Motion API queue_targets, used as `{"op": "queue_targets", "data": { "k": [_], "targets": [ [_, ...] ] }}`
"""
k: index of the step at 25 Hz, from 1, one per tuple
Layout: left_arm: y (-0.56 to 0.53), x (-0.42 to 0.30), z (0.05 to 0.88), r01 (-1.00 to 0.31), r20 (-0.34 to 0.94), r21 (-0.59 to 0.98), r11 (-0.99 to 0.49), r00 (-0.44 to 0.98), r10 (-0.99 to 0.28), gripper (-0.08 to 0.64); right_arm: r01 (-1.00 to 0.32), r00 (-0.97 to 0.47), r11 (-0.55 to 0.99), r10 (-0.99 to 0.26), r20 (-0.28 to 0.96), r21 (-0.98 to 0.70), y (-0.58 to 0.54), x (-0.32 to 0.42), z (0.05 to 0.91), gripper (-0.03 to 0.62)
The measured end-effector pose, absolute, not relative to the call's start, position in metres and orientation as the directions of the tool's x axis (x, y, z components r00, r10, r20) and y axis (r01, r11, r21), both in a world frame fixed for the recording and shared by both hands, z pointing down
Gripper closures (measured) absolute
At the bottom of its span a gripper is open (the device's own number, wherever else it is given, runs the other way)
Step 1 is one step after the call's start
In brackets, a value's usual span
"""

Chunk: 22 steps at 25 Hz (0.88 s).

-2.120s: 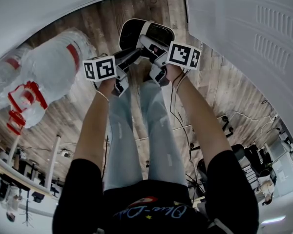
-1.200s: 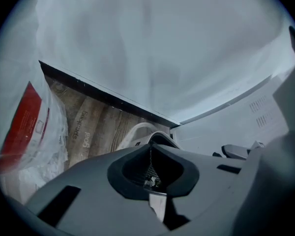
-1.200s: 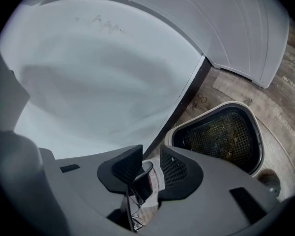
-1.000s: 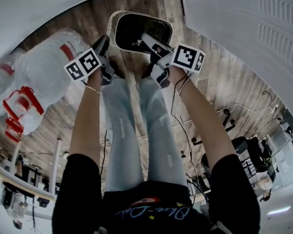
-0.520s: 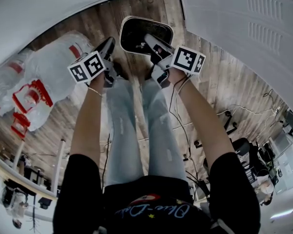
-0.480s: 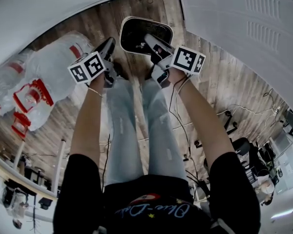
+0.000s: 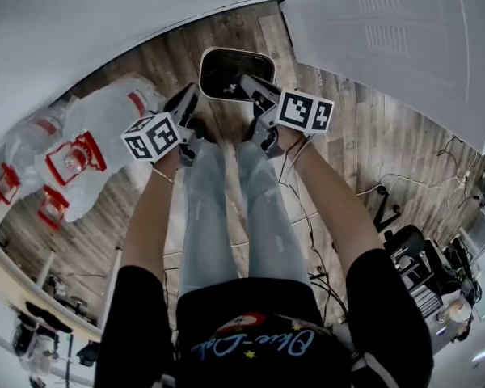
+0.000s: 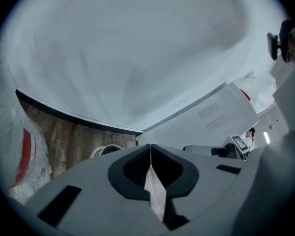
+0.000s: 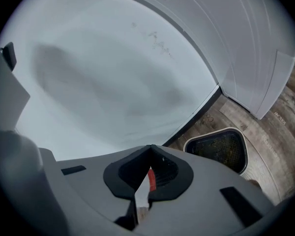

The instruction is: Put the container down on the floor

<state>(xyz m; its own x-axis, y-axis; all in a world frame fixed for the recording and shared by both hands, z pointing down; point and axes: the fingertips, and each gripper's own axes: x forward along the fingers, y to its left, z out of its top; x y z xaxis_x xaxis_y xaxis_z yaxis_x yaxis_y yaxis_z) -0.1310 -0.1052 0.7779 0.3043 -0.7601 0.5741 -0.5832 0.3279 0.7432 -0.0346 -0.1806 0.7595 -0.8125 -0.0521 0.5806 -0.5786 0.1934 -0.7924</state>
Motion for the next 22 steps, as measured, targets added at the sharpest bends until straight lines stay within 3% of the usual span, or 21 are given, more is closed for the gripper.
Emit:
{"op": "queue_targets", "data": {
  "k": [14, 22],
  "targets": [
    [-0.116, -0.109, 0.64, -0.74, 0.498, 0.662, 0.12, 0.314, -0.809, 0.555, -0.564, -0.824, 0.398, -0.204, 0.529, -0.724, -0.181, -0.008, 0.636, 0.594],
    [-0.108, -0.093, 0.55, -0.744, 0.424, 0.667, 0.043, 0.332, -0.842, 0.555, -0.554, -0.832, 0.473, -0.276, 0.482, -0.685, -0.17, 0.005, 0.556, 0.594]
  ]
}}
